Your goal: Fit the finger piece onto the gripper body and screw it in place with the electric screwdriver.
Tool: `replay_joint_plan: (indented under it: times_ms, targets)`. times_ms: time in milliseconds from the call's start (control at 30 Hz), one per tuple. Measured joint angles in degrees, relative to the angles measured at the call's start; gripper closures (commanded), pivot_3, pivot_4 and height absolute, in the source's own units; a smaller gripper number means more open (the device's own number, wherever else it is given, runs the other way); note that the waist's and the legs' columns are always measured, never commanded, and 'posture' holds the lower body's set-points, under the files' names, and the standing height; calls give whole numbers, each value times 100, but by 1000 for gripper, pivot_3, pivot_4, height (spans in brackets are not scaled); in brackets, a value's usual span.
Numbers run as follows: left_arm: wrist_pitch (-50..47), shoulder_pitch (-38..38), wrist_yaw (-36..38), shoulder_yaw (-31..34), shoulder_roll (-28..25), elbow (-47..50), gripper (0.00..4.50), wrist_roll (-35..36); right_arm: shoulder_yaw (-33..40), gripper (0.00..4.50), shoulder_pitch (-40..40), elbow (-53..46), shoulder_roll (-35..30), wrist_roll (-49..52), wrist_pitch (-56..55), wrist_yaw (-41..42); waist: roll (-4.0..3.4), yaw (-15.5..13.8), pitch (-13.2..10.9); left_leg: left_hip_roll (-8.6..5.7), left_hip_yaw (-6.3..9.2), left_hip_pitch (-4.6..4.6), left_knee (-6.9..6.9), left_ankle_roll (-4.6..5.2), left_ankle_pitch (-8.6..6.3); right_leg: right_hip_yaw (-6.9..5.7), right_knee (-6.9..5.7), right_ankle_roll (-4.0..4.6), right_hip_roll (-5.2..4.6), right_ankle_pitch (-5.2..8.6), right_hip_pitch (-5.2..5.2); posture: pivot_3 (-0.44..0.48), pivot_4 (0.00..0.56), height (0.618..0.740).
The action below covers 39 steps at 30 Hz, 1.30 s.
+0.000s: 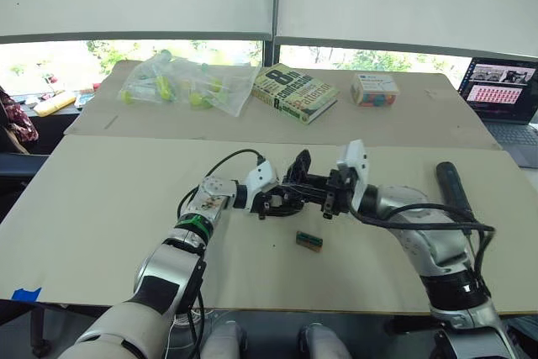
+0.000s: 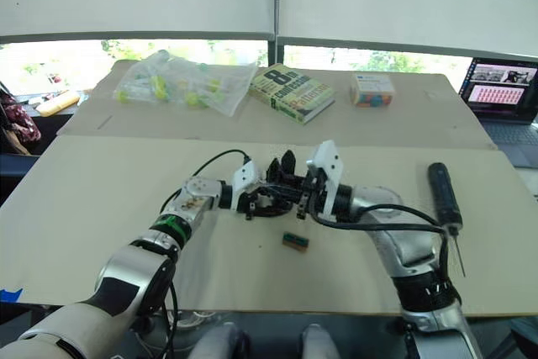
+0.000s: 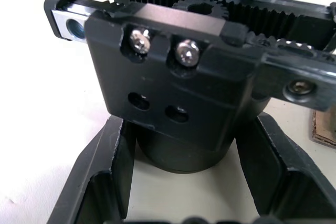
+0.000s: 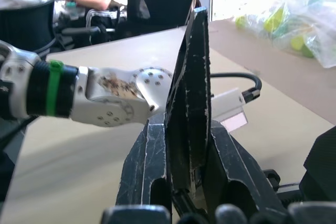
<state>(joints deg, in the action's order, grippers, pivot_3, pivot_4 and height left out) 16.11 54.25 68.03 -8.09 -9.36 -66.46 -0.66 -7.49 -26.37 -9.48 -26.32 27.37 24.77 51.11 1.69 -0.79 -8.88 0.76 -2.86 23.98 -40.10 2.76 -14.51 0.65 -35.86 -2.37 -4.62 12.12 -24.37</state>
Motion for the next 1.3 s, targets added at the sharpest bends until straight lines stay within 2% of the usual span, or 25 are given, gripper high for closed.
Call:
replay_joint_plan:
  times_ms: [400,1300]
  targets:
    - [-116,-66,-30,-5,-22,167,2213,-32,-243,4117,-260,1201,163,-695,-835,416,0,13,0,2,0,-2,-1,0,0,0,-3,0,2,0,0,0,150,740]
    - [-228,-128,7,-35,-63,370,2213,-107,-115,4117,-267,1472,134,-808,-1094,758,-1,22,1,4,0,-13,1,0,0,1,-5,0,3,-1,6,0,150,740]
